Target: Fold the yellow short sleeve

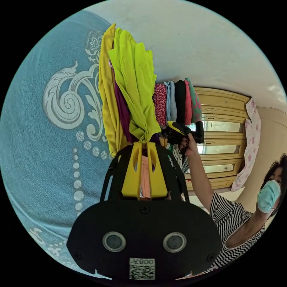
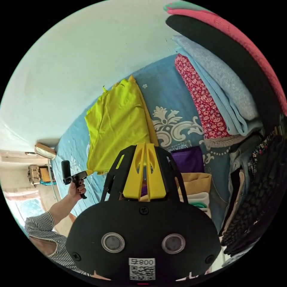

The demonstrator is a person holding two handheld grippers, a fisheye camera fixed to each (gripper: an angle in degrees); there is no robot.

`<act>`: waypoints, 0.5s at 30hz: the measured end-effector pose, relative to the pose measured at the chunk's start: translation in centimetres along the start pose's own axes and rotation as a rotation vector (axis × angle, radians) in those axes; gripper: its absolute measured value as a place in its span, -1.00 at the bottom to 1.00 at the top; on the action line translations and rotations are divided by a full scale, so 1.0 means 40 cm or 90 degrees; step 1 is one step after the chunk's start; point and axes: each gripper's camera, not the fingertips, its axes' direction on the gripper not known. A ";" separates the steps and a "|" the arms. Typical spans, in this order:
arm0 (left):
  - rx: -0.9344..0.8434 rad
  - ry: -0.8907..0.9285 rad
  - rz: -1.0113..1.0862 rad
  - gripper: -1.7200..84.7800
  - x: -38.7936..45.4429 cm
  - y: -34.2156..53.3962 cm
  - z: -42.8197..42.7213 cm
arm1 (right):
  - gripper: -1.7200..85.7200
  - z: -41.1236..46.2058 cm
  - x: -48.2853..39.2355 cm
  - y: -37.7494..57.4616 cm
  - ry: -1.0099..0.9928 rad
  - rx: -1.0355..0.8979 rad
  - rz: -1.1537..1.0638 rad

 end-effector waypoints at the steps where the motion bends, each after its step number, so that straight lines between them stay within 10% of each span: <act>1: 0.011 0.002 0.009 -0.91 0.004 0.007 0.006 | -0.96 -0.005 -0.049 0.002 -0.015 0.014 -0.039; 10: 0.002 -0.089 0.093 -0.95 0.094 0.015 0.099 | -0.96 0.225 -0.286 -0.056 0.139 -0.177 -0.149; 15: 0.007 -0.102 0.094 -0.96 0.121 0.040 0.126 | -0.96 0.146 -0.356 -0.012 0.128 -0.090 -0.141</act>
